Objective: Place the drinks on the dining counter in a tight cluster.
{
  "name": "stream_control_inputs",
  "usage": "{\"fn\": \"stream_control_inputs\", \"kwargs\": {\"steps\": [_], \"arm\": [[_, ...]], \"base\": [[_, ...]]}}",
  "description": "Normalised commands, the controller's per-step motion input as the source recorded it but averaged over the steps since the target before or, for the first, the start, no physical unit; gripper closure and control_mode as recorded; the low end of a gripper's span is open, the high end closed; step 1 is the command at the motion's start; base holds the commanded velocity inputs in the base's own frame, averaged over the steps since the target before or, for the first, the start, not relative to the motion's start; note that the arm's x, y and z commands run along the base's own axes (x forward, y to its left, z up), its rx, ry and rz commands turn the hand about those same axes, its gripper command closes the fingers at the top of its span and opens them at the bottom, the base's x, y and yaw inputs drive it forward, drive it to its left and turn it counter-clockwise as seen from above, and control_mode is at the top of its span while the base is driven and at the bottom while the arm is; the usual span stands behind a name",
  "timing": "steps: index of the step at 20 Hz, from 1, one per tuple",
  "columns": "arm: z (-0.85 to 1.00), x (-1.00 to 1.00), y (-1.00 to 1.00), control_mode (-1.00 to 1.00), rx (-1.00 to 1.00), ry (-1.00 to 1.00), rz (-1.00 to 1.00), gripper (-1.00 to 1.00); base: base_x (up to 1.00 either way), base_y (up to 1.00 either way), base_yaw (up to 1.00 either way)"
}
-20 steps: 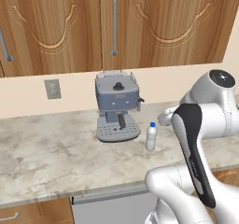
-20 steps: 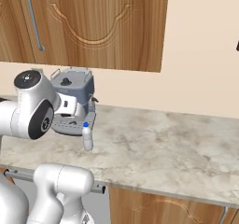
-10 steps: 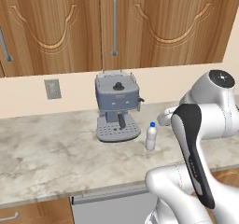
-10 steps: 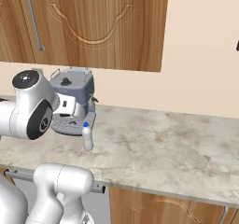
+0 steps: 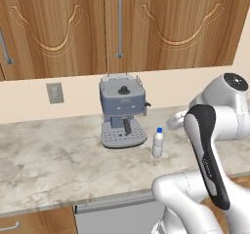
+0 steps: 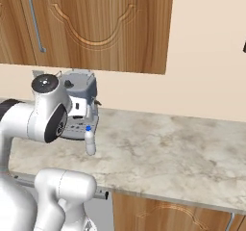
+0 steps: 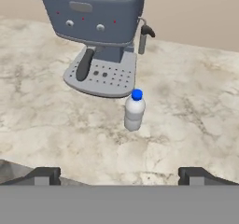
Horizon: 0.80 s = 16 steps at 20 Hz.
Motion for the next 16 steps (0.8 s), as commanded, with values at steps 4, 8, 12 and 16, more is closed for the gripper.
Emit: {"fn": "stream_control_inputs", "kwargs": {"steps": [4, 8, 12, 16], "arm": [[-0.20, 0.52, -0.26, -1.00, 0.01, -0.01, 0.18, -1.00], [-0.21, 0.24, 0.00, -1.00, -0.04, 0.05, 0.02, -1.00], [-0.11, 0.25, 0.11, -1.00, -0.13, 0.16, -0.05, -1.00], [-0.01, 0.32, 0.16, -1.00, -0.09, 0.14, -0.05, -1.00]], "base": [[0.00, 0.00, 0.00], [0.00, 0.00, 0.00], [0.00, 0.00, 0.00], [0.00, 0.00, 0.00]]}}
